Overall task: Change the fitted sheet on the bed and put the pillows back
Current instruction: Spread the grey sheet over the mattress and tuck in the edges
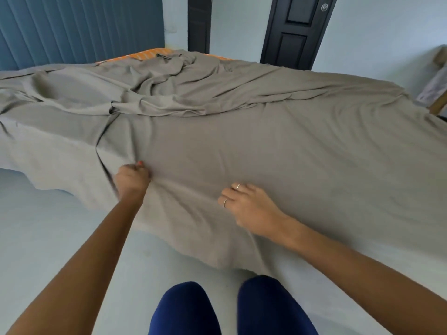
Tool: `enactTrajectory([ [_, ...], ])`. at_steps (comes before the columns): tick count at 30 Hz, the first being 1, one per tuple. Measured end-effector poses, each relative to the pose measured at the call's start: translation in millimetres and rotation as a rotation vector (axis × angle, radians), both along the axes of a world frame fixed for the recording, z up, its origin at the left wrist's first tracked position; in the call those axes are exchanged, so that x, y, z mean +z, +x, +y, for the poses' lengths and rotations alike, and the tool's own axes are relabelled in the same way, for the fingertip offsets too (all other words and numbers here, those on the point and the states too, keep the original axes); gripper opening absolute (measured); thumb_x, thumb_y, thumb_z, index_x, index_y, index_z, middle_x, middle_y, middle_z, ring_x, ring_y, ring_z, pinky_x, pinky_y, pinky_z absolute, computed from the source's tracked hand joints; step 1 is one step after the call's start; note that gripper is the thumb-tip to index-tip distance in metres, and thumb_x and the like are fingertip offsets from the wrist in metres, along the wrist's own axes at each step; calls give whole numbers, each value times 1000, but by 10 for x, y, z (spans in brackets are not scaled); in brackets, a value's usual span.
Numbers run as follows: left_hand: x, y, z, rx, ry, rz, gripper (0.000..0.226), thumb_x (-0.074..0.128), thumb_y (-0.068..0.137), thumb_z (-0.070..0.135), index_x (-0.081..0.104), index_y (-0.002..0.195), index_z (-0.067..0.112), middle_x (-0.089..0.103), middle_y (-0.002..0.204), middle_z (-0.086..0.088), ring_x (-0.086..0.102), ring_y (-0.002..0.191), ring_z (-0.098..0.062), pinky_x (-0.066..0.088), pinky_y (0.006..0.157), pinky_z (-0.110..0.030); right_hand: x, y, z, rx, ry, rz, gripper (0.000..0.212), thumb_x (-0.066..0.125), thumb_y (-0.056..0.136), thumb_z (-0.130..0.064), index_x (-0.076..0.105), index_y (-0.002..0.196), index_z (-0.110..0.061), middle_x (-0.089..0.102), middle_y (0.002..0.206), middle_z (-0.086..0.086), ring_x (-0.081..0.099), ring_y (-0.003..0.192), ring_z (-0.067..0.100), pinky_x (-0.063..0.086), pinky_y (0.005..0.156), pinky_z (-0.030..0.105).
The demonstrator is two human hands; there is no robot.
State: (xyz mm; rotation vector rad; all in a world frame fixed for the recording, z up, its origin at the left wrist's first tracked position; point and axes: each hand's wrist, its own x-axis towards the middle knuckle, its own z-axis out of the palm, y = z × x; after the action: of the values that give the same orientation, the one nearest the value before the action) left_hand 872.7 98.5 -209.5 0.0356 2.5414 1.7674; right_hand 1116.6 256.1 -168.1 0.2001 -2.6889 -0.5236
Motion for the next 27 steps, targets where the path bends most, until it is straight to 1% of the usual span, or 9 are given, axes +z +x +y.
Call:
enactTrajectory([
  [4, -32, 124, -298, -63, 106, -100, 39, 45, 99, 33, 61, 77, 5, 65, 77, -14, 62, 64, -25, 50, 59, -31, 92, -250, -171, 16, -123, -63, 6, 72, 72, -24, 68, 74, -20, 62, 71, -6, 63, 66, 17, 46, 58, 24],
  [7, 20, -163, -455, 18, 170, -96, 47, 46, 97, 45, 59, 76, 6, 64, 75, -11, 62, 65, -24, 53, 65, -34, 265, -778, -330, 51, -237, -23, 18, 68, 80, -31, 65, 76, -14, 63, 71, 0, 64, 63, 24, 47, 54, 27],
  [11, -11, -881, -671, 201, 129, -31, 78, 38, 71, 79, 61, 80, 5, 68, 89, -21, 67, 88, -37, 56, 83, -48, 430, -1694, -700, 21, -291, -89, 39, 50, 94, -47, 58, 113, -14, 64, 110, 6, 62, 101, 29, 44, 72, 36],
  [14, 132, -1186, -748, 211, 84, -85, 80, 44, 82, 72, 62, 102, -3, 67, 102, -20, 67, 89, -38, 59, 63, -37, 407, -2250, -979, -13, -221, -156, 55, 42, 91, -62, 53, 119, -16, 63, 116, 6, 60, 109, 27, 41, 76, 35],
  [18, 161, -1420, -672, 124, 25, -132, 49, 54, 93, 44, 65, 103, -3, 67, 98, -20, 67, 75, -33, 55, 55, -28, 160, -2628, -1143, 47, 65, -285, 25, 46, 97, -21, 54, 120, -17, 63, 120, 4, 60, 113, 26, 40, 79, 31],
  [21, 96, -1500, -635, 82, 74, -96, 18, 55, 96, 23, 63, 90, 8, 65, 96, -19, 61, 77, -28, 50, 40, -19, 77, -2687, -1130, 95, 65, -242, 26, 45, 93, -9, 54, 116, -17, 64, 118, 2, 62, 110, 25, 36, 73, 29],
  [22, 91, -1494, -661, 93, 68, -59, 17, 54, 96, 20, 62, 88, 8, 64, 93, -18, 60, 77, -27, 51, 41, -20, 73, -2710, -1136, 87, 47, -210, 25, 45, 93, -10, 54, 115, -16, 65, 117, 2, 62, 109, 25, 38, 73, 29],
  [25, -44, -1552, -841, 217, 33, 21, 22, 52, 94, 17, 62, 82, 2, 66, 90, -23, 64, 84, -35, 59, 74, -41, 95, -2817, -1129, 6, -68, -123, 24, 42, 98, -26, 53, 116, -15, 66, 113, 4, 63, 106, 27, 43, 78, 33],
  [27, -204, -1574, -1007, 331, 37, -12, 26, 50, 93, 19, 60, 78, 1, 67, 91, -26, 65, 90, -40, 56, 81, -46, 99, -2914, -1138, -24, -97, -135, 32, 40, 99, -35, 50, 120, -14, 65, 114, 6, 62, 107, 28, 43, 80, 34],
])
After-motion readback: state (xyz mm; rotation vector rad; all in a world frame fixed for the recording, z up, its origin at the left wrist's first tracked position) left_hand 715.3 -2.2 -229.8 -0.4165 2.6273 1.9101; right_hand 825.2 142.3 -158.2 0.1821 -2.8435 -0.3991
